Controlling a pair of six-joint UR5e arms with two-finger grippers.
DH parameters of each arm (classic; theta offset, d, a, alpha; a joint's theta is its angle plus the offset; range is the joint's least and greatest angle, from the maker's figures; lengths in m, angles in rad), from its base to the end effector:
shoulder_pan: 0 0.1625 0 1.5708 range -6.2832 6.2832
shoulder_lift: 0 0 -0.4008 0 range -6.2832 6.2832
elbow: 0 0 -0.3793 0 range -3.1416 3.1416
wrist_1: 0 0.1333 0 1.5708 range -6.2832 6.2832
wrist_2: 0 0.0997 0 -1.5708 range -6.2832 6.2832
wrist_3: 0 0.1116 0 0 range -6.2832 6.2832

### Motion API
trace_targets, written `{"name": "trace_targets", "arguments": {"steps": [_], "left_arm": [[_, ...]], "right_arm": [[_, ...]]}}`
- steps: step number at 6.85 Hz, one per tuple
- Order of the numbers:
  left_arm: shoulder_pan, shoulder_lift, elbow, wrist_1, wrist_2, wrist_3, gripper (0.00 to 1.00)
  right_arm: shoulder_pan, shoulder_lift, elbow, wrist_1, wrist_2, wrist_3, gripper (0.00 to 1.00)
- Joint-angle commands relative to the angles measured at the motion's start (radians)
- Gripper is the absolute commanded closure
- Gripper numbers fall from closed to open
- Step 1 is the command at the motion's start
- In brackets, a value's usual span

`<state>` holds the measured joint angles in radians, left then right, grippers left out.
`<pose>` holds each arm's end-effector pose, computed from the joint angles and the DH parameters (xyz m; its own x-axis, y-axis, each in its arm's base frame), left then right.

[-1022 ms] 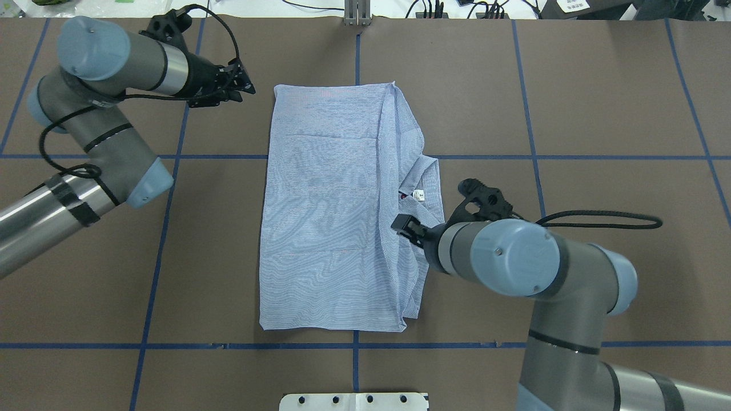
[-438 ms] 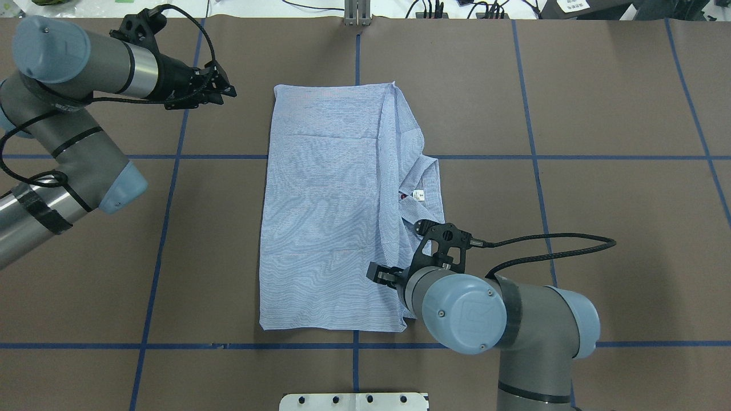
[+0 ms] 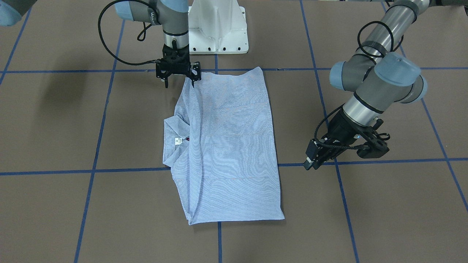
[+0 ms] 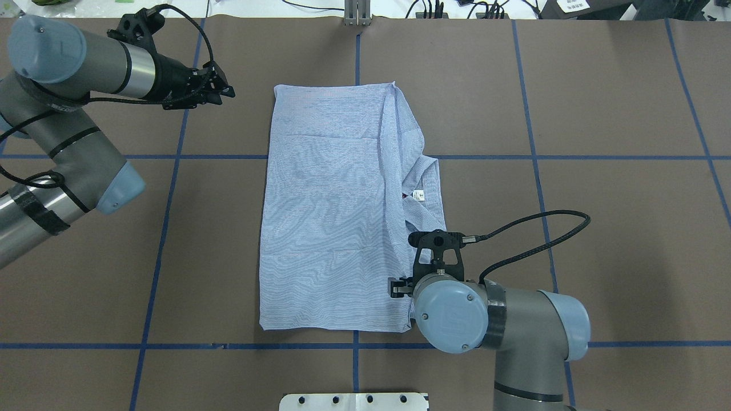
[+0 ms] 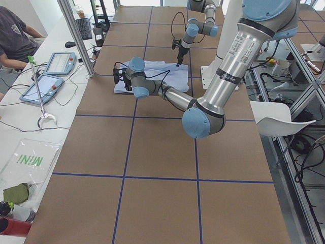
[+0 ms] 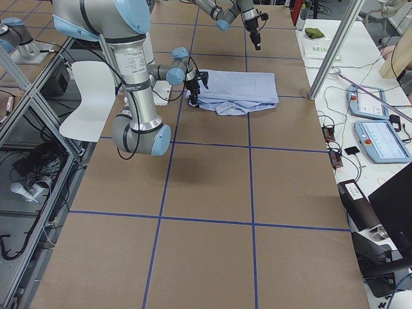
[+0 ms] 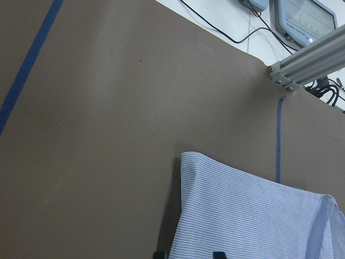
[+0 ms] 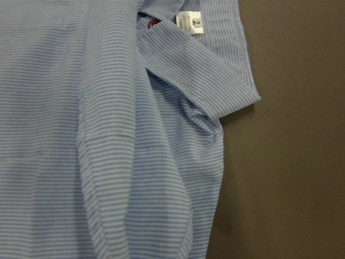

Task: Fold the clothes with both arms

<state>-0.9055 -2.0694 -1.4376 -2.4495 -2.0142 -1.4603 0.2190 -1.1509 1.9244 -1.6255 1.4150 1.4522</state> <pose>0.3485 -0.5825 0.3169 0.2476 -0.1542 -0.9565 0.4352 0.8998 -0.0324 -0.5358 -0.2735 0.2808 0.7667 0.0509 0.6400 -0.2252 0.9548 0.1939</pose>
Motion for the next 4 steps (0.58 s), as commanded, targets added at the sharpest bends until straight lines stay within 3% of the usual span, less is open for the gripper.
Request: {"name": "trace_targets", "arguments": {"steps": [1, 3, 4], "left_arm": [[-0.004, 0.000, -0.006, 0.001, -0.001, 0.001, 0.60], [-0.012, 0.000, -0.009, 0.001, -0.003, 0.001, 0.60], [-0.012, 0.000, -0.009, 0.001, -0.003, 0.001, 0.60]], "right_arm": [[0.019, -0.120, 0.089, 0.001, 0.007, -0.050, 0.00], [0.026, -0.139, 0.145, 0.003, 0.004, -0.049, 0.00], [0.063, -0.057, 0.102, 0.001, 0.004, -0.047, 0.00]]}}
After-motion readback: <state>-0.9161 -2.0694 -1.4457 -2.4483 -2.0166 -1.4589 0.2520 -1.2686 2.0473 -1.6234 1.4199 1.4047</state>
